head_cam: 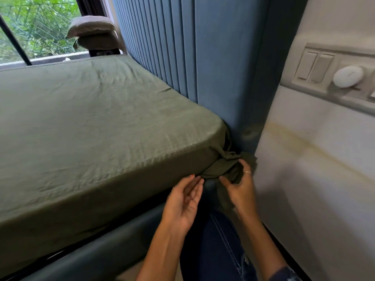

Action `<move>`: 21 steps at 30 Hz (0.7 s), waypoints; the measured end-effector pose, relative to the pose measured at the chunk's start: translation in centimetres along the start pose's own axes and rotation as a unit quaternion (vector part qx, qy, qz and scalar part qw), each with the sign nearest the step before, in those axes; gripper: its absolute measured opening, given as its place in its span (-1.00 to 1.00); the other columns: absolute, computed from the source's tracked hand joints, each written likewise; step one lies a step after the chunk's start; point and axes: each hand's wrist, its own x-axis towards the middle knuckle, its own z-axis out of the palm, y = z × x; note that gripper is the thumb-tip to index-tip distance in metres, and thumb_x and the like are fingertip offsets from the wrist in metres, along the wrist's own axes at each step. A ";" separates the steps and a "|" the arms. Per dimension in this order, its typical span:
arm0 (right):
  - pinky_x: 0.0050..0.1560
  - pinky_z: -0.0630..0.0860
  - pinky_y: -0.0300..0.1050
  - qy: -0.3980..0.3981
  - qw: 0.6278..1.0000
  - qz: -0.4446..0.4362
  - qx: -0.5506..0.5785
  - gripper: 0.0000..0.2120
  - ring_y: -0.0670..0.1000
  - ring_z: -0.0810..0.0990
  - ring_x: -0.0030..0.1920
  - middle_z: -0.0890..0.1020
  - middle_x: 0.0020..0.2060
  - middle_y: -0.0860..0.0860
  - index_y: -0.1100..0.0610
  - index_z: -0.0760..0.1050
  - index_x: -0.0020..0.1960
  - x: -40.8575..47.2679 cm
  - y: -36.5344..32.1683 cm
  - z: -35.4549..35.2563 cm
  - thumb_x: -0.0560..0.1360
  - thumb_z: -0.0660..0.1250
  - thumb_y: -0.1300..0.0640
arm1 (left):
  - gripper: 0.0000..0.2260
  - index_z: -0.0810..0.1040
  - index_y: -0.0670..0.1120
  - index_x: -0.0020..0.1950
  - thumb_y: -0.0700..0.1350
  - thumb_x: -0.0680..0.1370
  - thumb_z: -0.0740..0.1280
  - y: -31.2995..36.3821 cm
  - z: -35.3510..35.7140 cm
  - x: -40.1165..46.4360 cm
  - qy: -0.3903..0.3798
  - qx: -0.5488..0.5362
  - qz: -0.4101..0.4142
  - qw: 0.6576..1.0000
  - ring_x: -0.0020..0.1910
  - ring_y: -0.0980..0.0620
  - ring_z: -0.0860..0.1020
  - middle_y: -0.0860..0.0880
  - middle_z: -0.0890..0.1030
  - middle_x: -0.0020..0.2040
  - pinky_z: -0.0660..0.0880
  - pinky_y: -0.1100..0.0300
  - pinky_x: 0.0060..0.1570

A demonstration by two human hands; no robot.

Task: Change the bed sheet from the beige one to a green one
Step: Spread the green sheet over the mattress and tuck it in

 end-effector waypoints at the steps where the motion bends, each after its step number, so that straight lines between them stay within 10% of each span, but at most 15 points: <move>1: 0.13 0.40 -0.23 0.021 0.999 0.001 -0.043 -0.45 0.11 0.53 0.17 0.55 0.19 0.16 0.15 0.40 0.37 0.4 -0.5 0.1 0.42 0.46 0.25 | -0.95 0.55 -0.27 -0.07 -0.34 0.50 0.31 -0.2 0.2 0.0 0.000 -0.018 0.005 1.000 0.09 -0.12 0.59 -0.25 0.61 0.01 0.57 0.16 -0.05; 7: 0.10 0.49 -0.06 0.101 0.993 -0.019 -0.063 -0.69 0.17 0.58 0.06 0.60 0.06 0.19 0.23 0.56 0.21 1.1 -3.8 1.0 0.47 0.34 0.30 | -0.88 0.56 -0.21 -0.05 -0.36 0.45 0.31 -1.6 1.7 0.8 -0.017 -0.097 0.034 0.995 0.10 -0.04 0.55 -0.15 0.60 -0.04 0.52 0.18 0.13; 12: 0.43 0.09 -0.26 -0.063 0.996 0.016 0.058 -0.44 -0.09 0.17 0.45 0.20 0.48 0.02 0.18 0.13 0.52 -2.6 -4.6 3.4 0.55 0.14 0.38 | -0.66 0.55 -0.18 0.05 -0.32 0.29 0.43 -0.7 1.7 1.0 -0.084 -0.124 0.046 0.988 0.17 -0.04 0.54 -0.13 0.60 0.05 0.52 0.02 0.11; 15: 0.44 0.19 -0.14 -0.106 0.994 -0.009 0.018 -0.53 0.04 0.28 0.43 0.32 0.41 0.09 0.22 0.24 0.46 -2.1 -4.9 4.2 0.55 0.11 0.24 | -0.22 0.53 -0.21 0.16 -0.36 -0.05 0.64 -0.2 1.6 1.1 -0.122 -0.149 0.052 0.980 0.23 -0.07 0.53 -0.14 0.58 0.18 0.51 -0.06 0.13; 21: 0.47 -0.02 0.05 -0.232 0.899 -0.089 -0.361 -0.57 0.11 0.18 0.47 0.26 0.47 0.14 0.09 0.19 0.51 1.8 -5.7 5.0 0.66 0.03 0.06 | -0.01 0.46 -0.19 0.34 -0.35 -0.09 0.66 0.0 1.4 1.2 -0.126 -0.172 0.051 0.976 0.17 -0.08 0.59 -0.18 0.58 0.22 0.50 0.00 0.21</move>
